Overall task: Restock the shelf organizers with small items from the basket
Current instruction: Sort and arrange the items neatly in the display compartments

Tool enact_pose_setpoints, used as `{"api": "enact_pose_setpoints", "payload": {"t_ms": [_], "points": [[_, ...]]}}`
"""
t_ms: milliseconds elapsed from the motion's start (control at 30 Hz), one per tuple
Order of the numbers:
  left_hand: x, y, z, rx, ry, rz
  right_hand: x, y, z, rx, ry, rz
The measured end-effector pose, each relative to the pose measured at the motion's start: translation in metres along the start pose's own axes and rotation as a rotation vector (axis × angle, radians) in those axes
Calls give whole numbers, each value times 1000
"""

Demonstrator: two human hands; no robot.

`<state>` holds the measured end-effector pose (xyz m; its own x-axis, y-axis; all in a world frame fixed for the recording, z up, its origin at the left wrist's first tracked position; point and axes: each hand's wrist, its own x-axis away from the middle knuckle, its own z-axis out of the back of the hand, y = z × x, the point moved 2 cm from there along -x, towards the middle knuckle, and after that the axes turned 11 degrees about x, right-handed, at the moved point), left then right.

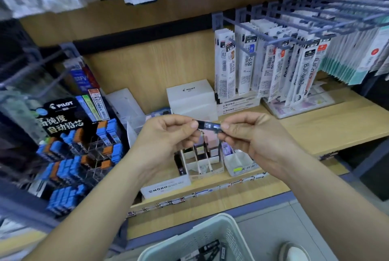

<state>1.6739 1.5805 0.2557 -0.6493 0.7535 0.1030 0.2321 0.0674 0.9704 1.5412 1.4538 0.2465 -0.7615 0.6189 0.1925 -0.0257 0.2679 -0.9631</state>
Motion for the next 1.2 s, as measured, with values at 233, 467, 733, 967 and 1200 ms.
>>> {"api": "enact_pose_setpoints", "payload": {"t_ms": [233, 467, 733, 967, 1200], "points": [[-2, 29, 53, -185, 266, -283, -11, 5, -24, 45, 46, -62], [-8, 19, 86, -613, 431, -320, -12, 9, -29, 156, 45, -103], [-19, -3, 77, -885, 295, -304, -11, 12, -28, 259, 37, -127], [-14, -11, 74, -1155, 28, -162, -13, 18, -27, 344, 5, -139], [-14, -39, 70, -1236, -26, -104, -13, 22, -29, 368, -17, -141]]}}
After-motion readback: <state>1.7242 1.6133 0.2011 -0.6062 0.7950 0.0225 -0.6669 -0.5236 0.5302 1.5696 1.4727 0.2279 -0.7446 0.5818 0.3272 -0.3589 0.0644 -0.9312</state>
